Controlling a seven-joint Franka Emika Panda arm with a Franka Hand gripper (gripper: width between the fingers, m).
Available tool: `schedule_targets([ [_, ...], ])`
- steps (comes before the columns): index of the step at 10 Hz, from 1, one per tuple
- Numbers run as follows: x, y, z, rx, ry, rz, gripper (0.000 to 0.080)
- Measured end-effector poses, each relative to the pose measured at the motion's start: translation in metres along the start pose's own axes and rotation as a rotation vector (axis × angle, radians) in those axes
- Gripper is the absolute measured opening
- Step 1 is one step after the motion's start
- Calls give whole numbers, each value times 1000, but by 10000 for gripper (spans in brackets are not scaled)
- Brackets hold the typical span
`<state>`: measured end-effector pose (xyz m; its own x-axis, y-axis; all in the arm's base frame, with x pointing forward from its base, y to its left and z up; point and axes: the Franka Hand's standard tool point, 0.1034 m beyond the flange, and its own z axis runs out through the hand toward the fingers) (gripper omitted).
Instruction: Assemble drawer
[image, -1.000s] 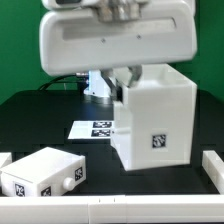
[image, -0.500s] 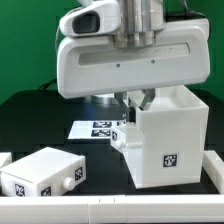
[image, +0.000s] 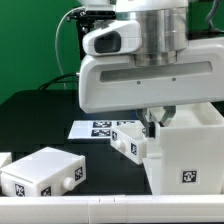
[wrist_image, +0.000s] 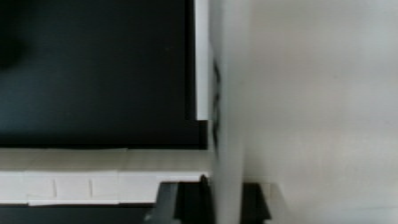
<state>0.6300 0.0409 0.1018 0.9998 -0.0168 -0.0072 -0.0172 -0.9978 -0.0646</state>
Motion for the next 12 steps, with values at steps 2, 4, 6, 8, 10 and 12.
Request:
schedule_targets([
  [2, -1, 1, 2, -2, -4, 6, 35],
  [4, -1, 1, 2, -2, -4, 6, 35],
  [6, -1, 1, 3, -2, -4, 7, 35],
  [8, 1, 0, 3, -3, 6, 22, 35],
  [10, 4, 0, 3, -5, 21, 30, 35],
  [12, 10, 0, 3, -10, 63, 40, 35],
])
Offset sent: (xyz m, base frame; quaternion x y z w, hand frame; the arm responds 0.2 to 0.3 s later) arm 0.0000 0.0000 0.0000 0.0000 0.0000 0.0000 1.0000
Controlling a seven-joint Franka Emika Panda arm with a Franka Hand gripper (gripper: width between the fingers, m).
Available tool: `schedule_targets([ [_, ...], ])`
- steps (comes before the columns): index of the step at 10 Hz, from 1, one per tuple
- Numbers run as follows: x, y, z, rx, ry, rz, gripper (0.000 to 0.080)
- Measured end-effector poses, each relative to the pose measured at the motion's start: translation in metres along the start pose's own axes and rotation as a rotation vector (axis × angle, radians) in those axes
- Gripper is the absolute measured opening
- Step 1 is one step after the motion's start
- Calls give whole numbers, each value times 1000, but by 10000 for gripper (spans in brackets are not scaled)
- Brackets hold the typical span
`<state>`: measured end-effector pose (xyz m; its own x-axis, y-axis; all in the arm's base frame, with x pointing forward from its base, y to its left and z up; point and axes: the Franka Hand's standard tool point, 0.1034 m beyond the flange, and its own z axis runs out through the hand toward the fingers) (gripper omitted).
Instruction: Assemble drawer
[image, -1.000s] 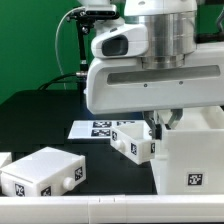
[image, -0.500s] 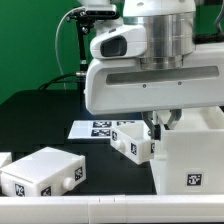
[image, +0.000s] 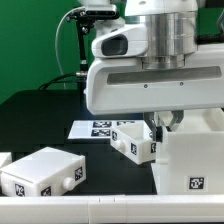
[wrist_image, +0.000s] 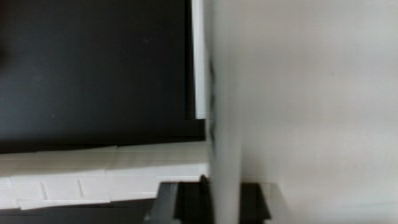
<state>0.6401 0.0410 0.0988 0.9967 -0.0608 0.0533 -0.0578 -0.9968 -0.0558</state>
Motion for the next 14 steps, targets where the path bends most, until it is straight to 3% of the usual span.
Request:
schedule_targets([
  [9, 5, 0, 0, -6, 24, -6, 42],
  [10, 5, 0, 0, -6, 24, -5, 221],
  [11, 5, 0, 0, -6, 24, -5, 221],
  [12, 5, 1, 0, -6, 24, -5, 421],
  [13, 6, 2, -2, -5, 23, -7, 561],
  [14, 3, 9, -14, 0, -6, -28, 621],
])
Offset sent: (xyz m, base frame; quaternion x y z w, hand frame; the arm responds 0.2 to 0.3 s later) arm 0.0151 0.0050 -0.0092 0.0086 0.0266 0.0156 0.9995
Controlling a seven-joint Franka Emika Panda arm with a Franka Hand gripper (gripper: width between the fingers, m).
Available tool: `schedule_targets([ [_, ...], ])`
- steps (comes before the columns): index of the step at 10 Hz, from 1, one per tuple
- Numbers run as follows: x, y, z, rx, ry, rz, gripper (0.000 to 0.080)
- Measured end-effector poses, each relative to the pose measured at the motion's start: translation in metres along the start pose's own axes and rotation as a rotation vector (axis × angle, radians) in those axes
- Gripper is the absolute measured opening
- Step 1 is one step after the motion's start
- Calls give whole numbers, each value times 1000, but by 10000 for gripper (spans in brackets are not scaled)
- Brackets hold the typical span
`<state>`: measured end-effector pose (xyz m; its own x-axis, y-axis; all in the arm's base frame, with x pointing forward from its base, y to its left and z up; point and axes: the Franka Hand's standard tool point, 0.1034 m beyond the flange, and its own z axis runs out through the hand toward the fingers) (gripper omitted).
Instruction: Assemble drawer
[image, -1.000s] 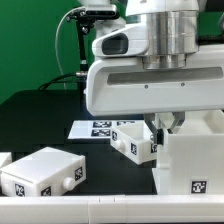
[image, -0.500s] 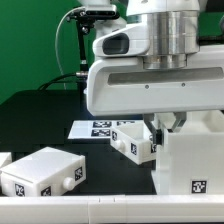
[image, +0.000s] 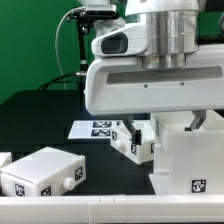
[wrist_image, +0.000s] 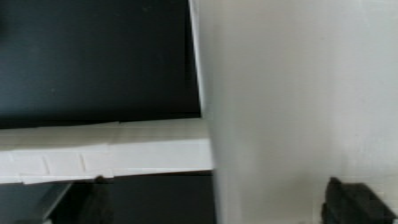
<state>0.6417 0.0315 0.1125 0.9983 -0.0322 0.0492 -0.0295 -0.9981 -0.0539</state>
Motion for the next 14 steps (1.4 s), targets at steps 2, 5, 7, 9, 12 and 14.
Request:
schedule_targets([
  [2, 0, 14, -32, 15, -10, -31, 644],
  [5, 0, 26, -38, 15, -11, -73, 649],
  [7, 0, 26, -37, 15, -12, -74, 649],
  [9, 0, 43, -33, 2, -18, -175, 649],
  [12, 4, 84, -25, -66, 24, -400, 649],
  [14, 3, 87, -21, -83, 53, -450, 649],
])
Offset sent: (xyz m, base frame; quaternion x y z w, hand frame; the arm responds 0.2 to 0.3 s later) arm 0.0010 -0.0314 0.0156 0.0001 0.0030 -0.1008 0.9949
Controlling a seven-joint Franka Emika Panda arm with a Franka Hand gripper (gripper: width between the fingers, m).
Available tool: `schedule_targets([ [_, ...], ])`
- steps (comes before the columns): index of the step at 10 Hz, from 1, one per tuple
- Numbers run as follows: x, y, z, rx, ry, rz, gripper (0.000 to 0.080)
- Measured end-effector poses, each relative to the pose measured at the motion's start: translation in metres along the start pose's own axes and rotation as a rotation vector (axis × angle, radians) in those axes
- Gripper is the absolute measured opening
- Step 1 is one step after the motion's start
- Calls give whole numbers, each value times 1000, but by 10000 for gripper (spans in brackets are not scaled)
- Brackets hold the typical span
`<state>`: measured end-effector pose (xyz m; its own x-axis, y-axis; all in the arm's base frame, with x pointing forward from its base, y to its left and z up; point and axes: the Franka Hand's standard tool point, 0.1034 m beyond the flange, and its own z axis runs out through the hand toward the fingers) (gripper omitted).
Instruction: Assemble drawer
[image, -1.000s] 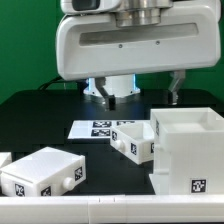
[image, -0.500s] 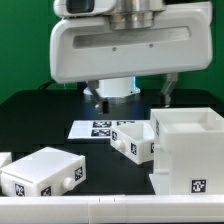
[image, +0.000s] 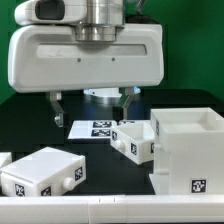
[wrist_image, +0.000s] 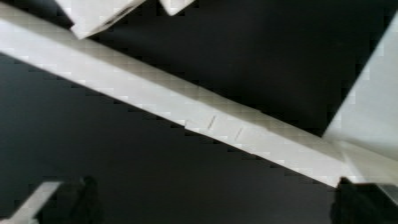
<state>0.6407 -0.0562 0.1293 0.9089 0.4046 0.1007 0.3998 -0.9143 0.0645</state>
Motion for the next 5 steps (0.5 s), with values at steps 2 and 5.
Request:
schedule_targets([
  [2, -1, 2, 0, -2, 0, -99, 649],
  [5, -5, 16, 14, -12, -31, -292, 649],
])
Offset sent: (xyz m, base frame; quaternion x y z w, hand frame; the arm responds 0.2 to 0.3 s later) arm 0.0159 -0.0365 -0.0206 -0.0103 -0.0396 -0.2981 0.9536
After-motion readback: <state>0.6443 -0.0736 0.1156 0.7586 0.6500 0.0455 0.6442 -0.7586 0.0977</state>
